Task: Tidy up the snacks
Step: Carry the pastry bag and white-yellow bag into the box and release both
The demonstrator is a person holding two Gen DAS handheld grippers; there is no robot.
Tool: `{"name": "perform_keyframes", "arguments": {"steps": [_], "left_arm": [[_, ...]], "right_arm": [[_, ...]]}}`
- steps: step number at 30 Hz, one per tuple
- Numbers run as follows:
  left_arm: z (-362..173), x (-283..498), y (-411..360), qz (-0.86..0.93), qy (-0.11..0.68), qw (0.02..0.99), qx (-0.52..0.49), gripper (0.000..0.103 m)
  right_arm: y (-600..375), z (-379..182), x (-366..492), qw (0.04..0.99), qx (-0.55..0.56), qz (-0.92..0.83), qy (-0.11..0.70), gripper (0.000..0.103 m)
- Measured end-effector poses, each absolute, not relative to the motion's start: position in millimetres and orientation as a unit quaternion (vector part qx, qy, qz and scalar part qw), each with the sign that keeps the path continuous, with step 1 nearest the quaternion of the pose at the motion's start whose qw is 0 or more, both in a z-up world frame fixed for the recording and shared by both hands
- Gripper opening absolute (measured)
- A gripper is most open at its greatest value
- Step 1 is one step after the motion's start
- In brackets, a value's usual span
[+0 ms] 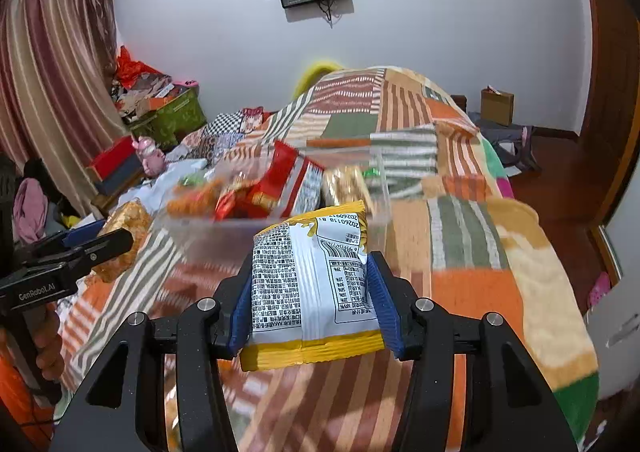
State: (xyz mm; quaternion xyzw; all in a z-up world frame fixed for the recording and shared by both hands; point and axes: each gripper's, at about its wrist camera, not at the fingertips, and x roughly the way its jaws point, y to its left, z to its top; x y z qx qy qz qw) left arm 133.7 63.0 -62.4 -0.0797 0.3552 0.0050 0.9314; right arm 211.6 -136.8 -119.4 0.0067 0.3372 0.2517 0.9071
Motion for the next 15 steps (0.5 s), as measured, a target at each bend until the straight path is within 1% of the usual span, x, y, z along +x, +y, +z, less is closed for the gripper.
{"name": "perform_keyframes", "arguments": {"steps": [10,15], "left_arm": [[-61.0,207.0,68.7,-0.008,0.360,0.929,-0.080,0.074],[-70.1,243.8,66.8,-0.015,0.380,0.922,-0.074,0.074]], "right_arm": [[-106.0,-119.2,269.5,0.902,-0.001,0.260,0.345,0.049],[-90.1,-121.5,294.0,0.899,-0.003,0.262,0.352,0.049]]}}
